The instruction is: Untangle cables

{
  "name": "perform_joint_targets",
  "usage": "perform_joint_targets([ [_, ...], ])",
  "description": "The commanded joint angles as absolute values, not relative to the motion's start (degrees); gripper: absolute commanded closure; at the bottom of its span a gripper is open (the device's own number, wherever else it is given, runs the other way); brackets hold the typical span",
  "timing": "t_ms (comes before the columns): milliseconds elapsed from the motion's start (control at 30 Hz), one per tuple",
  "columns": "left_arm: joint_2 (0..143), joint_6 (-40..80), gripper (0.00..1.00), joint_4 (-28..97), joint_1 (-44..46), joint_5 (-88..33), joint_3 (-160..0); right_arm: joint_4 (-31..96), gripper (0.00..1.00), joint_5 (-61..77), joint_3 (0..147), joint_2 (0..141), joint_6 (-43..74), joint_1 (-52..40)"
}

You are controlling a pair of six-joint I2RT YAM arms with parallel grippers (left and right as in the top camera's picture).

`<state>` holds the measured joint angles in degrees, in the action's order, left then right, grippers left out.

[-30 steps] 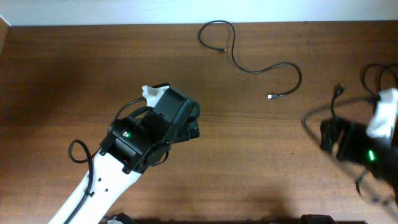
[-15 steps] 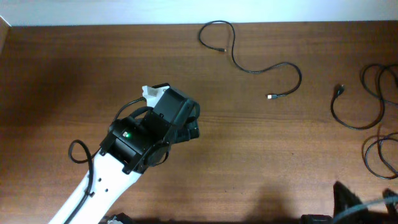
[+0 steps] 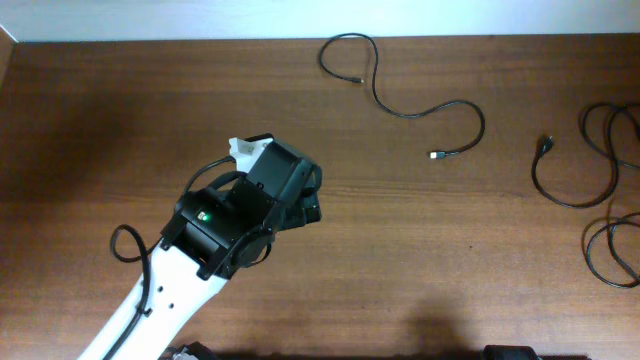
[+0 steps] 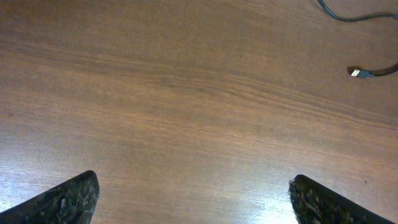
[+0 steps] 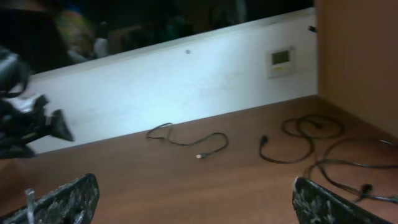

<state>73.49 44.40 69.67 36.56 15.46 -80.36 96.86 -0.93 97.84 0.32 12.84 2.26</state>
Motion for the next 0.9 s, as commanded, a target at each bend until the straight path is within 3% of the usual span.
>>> perform_joint_targets([
  [0, 73.1, 44.1, 0.01, 69.8, 36.5, 16.1, -80.5, 91.4, 0.02, -9.5, 92.4, 0.3, 12.2, 2.1],
  [333, 73.1, 44.1, 0.01, 69.8, 36.5, 16.1, -80.5, 39.6, 0.02, -13.7, 38.4, 0.3, 12.5, 2.3],
  [400, 73.1, 44.1, 0.01, 69.8, 36.5, 16.1, -80.5, 26.2, 0.02, -12.1, 27.0, 0.3, 12.5, 2.3],
  [433, 73.1, 44.1, 0.01, 69.8, 36.5, 16.1, -80.5, 11.8, 0.02, -12.1, 17.6, 0.3, 12.5, 2.3],
  [467, 73.1, 44.1, 0.01, 69.8, 36.5, 16.1, -80.5, 7.9, 0.02, -12.0, 15.0, 0.3, 12.5, 2.3],
  [600, 73.1, 44.1, 0.01, 69.8, 36.5, 16.1, -80.5, 3.5, 0.02, -12.5, 9.7, 0.3, 12.4, 2.3],
  [733, 73.0, 44.1, 0.01, 69.8, 36.5, 16.1, -80.5, -9.4, 0.01, -9.6, 2.3, 0.3, 12.4, 2.3],
  [867, 73.1, 44.1, 0.01, 69.8, 36.5, 16.1, -80.5, -5.2, 0.02, -7.9, 0.3, 0.3, 12.4, 2.3],
])
